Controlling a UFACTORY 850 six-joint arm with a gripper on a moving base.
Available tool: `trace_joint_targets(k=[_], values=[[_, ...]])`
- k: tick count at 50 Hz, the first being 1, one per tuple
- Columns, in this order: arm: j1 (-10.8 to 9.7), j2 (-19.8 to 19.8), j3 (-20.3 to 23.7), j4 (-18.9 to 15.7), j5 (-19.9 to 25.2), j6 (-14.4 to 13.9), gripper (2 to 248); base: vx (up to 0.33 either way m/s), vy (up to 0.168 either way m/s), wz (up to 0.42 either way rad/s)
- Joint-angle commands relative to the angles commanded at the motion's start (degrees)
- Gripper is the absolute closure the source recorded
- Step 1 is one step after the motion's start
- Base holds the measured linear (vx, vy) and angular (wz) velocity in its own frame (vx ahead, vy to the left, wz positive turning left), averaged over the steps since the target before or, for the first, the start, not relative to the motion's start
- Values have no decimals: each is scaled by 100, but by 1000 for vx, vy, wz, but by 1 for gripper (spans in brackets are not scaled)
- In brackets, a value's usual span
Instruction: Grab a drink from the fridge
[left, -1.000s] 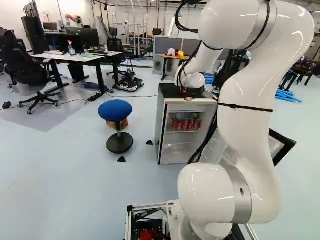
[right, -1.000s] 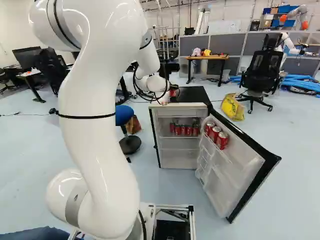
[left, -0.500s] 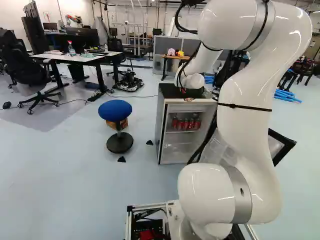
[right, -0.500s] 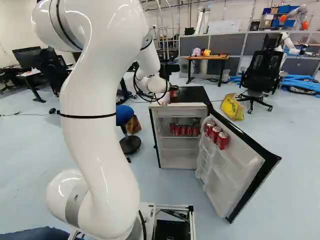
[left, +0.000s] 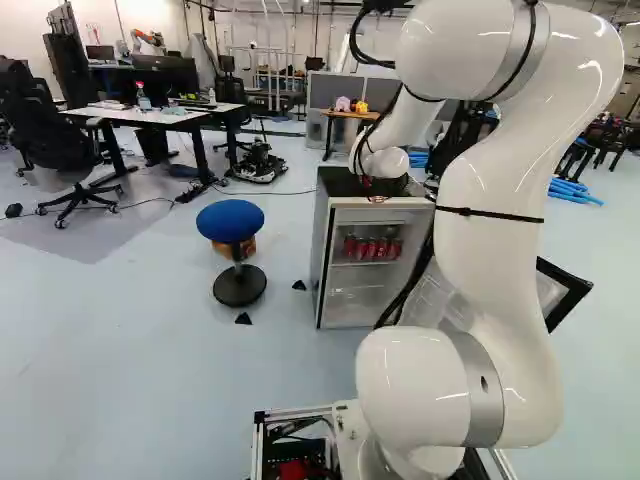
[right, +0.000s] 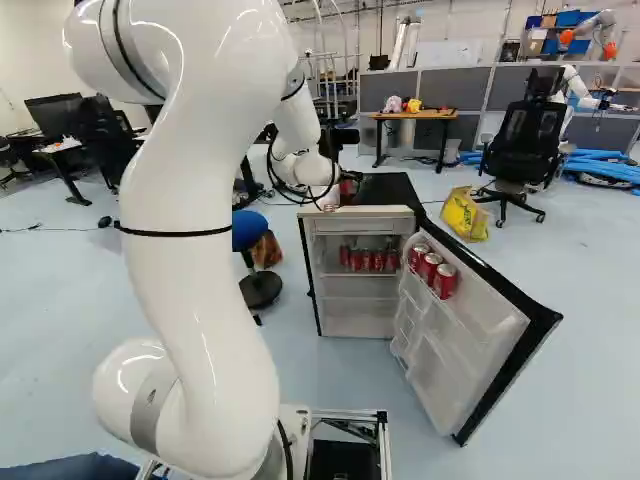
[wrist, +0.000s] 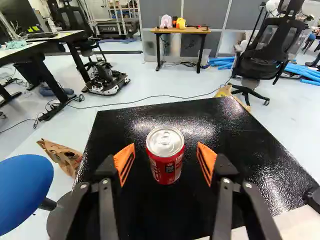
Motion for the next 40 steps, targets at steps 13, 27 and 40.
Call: trace_joint_targets(k=[13, 27, 40], values=[[-1, 11, 14, 0, 0, 0, 3, 0, 0, 0], [-33, 293, 364, 0, 0, 0, 3, 0, 0, 0], [-78, 629, 771, 0, 0, 0, 3, 0, 0, 0]])
